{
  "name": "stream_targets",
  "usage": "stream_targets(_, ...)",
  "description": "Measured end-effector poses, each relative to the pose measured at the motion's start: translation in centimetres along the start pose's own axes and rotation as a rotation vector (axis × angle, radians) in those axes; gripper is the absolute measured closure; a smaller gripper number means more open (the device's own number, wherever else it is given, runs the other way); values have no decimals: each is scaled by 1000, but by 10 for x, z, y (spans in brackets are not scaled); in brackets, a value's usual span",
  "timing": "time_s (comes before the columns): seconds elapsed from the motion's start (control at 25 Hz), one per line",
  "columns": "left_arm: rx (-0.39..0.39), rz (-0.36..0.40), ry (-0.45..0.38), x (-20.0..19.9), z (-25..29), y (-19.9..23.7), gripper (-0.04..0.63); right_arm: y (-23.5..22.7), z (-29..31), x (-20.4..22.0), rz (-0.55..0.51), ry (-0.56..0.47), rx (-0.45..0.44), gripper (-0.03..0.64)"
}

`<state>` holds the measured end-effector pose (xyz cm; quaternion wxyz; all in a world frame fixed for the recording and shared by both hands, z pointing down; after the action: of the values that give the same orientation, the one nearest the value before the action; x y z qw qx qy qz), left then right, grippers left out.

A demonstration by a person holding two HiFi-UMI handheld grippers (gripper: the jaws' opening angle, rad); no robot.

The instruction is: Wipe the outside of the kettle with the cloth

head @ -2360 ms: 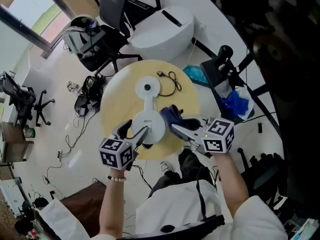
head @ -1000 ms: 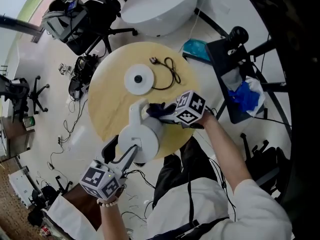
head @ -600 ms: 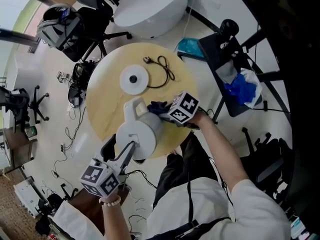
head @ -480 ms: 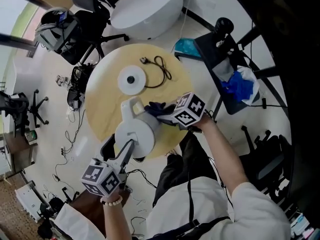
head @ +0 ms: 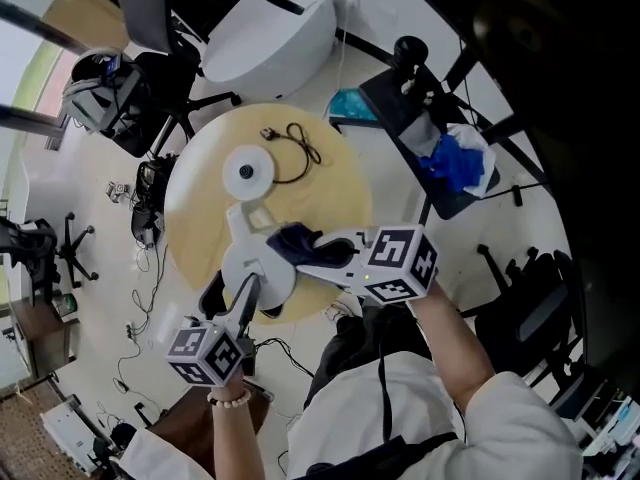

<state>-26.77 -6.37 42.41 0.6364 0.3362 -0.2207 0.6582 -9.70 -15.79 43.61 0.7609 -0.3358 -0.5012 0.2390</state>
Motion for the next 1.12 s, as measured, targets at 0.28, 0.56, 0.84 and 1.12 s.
stream_targets(0.28, -18, -21, -16, -1, -1, -2, 298, -41, 14, 46, 142, 17, 71, 552)
stream_targets(0.56, -41, -33, -16, -1, 0, -5, 296, -112, 37, 97, 301, 105, 144, 552)
stream_targets(0.84, -86, -70, -40, 0, -1, -7, 296, -149, 54, 123, 319, 181, 306, 552)
stream_targets(1.12, -148, -110, -79, 1, -1, -8, 296, -87, 34, 91, 277, 49, 226, 552)
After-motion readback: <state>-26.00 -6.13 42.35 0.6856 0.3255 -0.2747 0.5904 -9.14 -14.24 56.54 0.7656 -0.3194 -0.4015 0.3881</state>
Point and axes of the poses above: the fingertips, and each gripper's own axes: z forward along the fingers, y to its left, x out of its underside, the point moved 6 cm from there along -z, backward along the fingers, and after that the axes turned 13 degrees about z, right-handed, at the moved point
